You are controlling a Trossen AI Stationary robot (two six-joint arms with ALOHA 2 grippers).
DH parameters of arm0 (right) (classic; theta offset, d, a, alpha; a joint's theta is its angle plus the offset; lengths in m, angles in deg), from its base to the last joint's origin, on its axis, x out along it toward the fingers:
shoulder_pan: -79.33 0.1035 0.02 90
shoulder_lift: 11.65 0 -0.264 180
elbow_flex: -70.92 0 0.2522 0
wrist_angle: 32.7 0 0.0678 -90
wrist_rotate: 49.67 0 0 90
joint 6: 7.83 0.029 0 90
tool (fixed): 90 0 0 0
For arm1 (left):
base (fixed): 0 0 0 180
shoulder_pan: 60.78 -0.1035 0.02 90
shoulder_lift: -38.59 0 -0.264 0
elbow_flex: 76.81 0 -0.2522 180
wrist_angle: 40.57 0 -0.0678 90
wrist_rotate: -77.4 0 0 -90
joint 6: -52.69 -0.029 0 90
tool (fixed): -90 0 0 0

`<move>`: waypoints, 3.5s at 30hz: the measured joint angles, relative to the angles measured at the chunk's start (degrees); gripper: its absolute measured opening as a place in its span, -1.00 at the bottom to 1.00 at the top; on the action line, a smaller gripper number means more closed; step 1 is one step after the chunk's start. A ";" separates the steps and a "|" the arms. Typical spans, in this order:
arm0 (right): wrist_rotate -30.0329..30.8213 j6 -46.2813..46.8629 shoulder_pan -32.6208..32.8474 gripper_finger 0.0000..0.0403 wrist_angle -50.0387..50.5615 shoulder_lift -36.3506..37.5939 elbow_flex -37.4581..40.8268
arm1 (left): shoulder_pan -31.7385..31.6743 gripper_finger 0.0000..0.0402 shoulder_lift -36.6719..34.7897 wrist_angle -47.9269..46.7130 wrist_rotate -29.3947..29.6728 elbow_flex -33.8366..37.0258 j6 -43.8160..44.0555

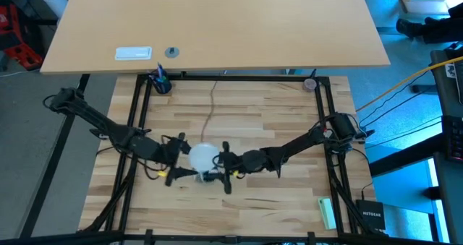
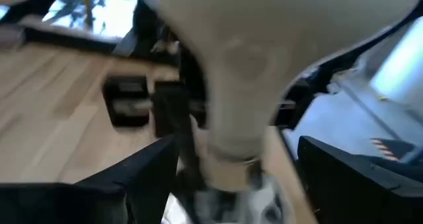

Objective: Screw lightbulb
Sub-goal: Remove the lightbulb from the lamp

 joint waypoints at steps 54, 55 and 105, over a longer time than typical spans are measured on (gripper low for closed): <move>32.36 -0.37 0.49 -0.16 10.24 -0.02 0.07 | 0.70 0.11 16.95 14.81 31.67 -3.58 3.16; 31.10 -0.41 0.47 -0.16 9.91 -0.01 0.06 | 1.30 0.18 16.15 14.02 31.59 -3.58 2.62; 23.50 -0.26 0.73 -0.16 9.84 4.53 0.09 | 2.89 -0.32 16.66 21.05 28.69 -3.73 -4.67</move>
